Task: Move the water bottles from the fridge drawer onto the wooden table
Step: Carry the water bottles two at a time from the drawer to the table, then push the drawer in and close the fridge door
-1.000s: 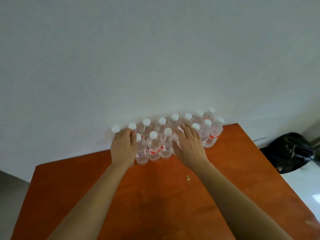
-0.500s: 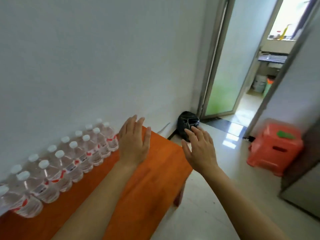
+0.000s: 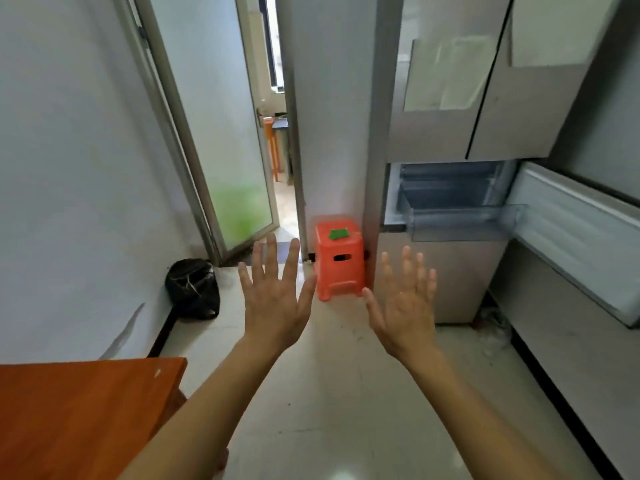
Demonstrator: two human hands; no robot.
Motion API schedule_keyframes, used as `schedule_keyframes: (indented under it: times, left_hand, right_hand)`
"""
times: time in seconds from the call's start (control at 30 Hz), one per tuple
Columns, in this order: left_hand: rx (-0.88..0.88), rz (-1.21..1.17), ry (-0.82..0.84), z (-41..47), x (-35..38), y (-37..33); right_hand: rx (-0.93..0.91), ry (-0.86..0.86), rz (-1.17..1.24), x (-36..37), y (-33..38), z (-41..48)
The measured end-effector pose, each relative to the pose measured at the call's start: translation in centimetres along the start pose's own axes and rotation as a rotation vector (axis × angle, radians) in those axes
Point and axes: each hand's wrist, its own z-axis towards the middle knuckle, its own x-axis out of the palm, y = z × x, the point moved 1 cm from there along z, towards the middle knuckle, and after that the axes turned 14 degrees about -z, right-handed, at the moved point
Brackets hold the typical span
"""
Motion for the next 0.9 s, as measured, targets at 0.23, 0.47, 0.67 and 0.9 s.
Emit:
schedule_keyframes:
  times: [0.23, 0.47, 0.67, 0.9]
  left_hand:
    - [0.119, -0.108, 0.096, 11.2, 11.3, -5.7]
    - [0.195, -0.157, 0.215, 22.1, 20.6, -12.5]
    - [0.26, -0.182, 0.32, 28.0, 29.0, -19.1]
    - [0.205, -0.111, 0.412, 34.8, 39.1, -25.3]
  right_hand:
    - [0.141, 0.04, -0.09, 5.1, -10.3, 7.0]
    - [0.314, 0.031, -0.129, 6.3, -20.3, 15.3]
    - [0.403, 0.098, -0.135, 9.8, -29.1, 19.6]
    - [0.426, 0.211, -0.041, 16.0, -39.7, 27.2]
